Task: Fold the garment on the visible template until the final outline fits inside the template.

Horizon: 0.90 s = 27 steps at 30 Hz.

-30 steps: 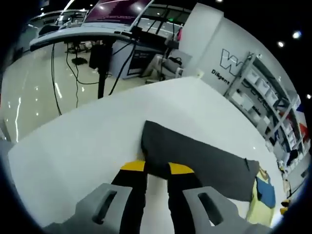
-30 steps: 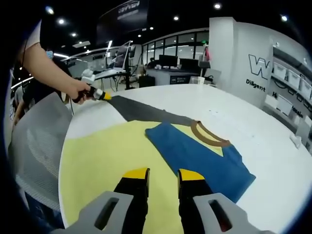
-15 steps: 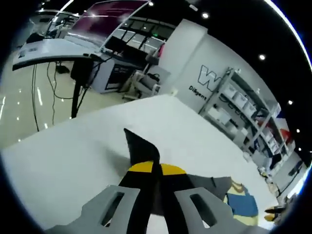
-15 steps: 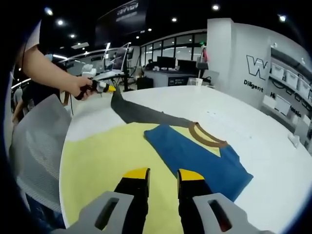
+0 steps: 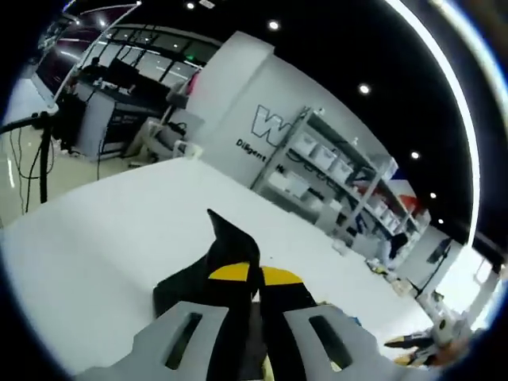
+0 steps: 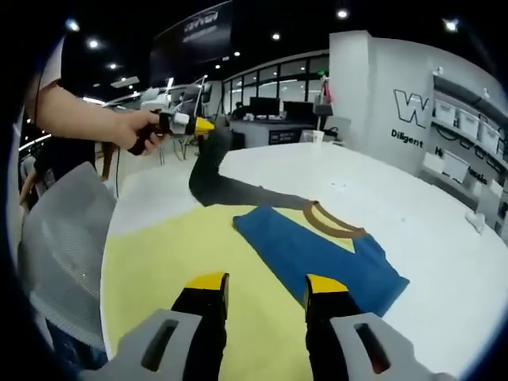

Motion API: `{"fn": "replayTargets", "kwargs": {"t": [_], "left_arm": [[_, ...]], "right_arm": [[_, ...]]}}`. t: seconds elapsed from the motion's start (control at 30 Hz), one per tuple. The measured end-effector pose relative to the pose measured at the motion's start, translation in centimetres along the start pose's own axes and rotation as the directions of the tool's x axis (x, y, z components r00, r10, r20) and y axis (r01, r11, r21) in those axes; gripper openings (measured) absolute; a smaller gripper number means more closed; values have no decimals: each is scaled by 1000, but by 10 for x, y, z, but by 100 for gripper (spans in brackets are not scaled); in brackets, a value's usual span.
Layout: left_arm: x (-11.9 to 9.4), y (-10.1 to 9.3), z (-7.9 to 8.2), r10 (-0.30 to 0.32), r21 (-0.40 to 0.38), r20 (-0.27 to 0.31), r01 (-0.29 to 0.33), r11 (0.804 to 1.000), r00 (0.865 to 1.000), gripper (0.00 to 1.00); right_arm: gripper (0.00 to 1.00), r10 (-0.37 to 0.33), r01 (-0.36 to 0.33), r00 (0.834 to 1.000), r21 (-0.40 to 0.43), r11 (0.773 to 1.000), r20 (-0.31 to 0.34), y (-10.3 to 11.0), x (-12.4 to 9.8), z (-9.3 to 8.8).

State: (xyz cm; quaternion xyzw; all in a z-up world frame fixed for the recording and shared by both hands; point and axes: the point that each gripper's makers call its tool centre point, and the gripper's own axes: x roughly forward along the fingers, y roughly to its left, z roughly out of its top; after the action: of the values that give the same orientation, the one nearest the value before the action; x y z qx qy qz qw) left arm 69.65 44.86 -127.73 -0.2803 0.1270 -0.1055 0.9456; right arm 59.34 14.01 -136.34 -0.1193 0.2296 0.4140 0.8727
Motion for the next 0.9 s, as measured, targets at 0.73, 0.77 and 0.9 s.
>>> {"fn": "replayTargets", "kwargs": {"t": [0.73, 0.77, 0.9], "left_arm": [[61, -157, -78, -333, 58, -195, 350, 935, 923, 1], [63, -164, -87, -341, 71, -214, 363, 929, 915, 1], [67, -180, -110, -356, 70, -233, 380, 922, 905, 1]], "right_arm": [[59, -54, 54, 999, 47, 997, 4, -7, -32, -13], [60, -55, 54, 999, 46, 997, 4, -6, -34, -14], [62, -60, 60, 998, 56, 997, -1, -8, -38, -18]]}}
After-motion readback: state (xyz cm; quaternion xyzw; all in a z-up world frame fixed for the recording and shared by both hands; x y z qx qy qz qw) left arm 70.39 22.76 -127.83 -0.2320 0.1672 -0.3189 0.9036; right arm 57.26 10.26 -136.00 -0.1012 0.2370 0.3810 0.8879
